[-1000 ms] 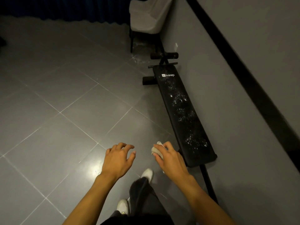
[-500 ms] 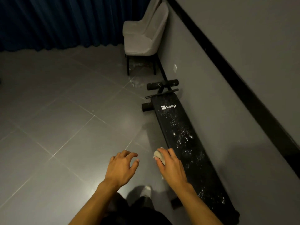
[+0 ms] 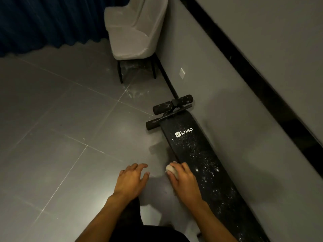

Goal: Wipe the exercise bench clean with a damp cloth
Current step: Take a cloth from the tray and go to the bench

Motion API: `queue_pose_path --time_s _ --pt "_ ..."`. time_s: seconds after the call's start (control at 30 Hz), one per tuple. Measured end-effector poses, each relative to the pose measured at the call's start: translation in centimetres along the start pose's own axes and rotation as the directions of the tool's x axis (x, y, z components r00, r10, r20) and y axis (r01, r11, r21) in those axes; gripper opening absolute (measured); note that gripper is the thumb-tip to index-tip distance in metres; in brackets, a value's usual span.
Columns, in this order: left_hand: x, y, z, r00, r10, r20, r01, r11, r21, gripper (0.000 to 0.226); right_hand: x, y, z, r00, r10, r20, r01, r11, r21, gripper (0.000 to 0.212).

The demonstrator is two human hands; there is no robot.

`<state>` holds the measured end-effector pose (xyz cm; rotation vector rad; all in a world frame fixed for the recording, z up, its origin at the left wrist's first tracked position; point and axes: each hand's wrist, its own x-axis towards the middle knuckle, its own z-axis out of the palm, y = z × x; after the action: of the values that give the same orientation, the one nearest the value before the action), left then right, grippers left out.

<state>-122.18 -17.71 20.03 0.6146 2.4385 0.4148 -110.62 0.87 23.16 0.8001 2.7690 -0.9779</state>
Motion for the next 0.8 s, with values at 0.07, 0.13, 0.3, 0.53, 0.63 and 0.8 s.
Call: queue_pose_path --time_s 0.07,0.13,0.3,0.53,0.63,0.8 --pt "3.2 -0.9 -2.5 0.999 0.036 0.010 -0.036 0.999 -0.008 0.044 2.9 -1.7 -0.1 0.999 0.036 0.011 -0.036 0.999 -0.007 0.036" --pt "7.0 -1.7 -4.9 0.997 0.077 0.022 -0.077 0.997 -0.007 0.043 6.5 -2.9 -0.1 0.997 0.079 -0.003 -0.079 0.997 0.002 0.038" --pt "16.1 -1.5 -8.9 0.983 0.157 0.090 -0.160 0.987 0.021 0.044 13.8 -5.4 -0.2 0.975 0.208 -0.075 -0.196 0.971 0.138 0.038" --pt "30.1 0.5 -9.8 0.963 0.224 0.149 -0.231 0.973 0.032 0.051 25.9 -4.1 1.3 0.928 0.352 -0.121 -0.293 0.891 0.346 0.053" --pt "35.6 1.0 -9.2 0.958 0.233 0.166 -0.244 0.968 0.053 0.053 30.9 -2.4 2.4 0.895 0.434 -0.105 -0.361 0.842 0.401 0.054" --pt "43.9 1.0 -6.8 0.931 0.272 0.244 -0.293 0.954 0.057 0.066 37.4 0.8 5.4 0.853 0.499 -0.154 -0.385 0.800 0.460 0.039"
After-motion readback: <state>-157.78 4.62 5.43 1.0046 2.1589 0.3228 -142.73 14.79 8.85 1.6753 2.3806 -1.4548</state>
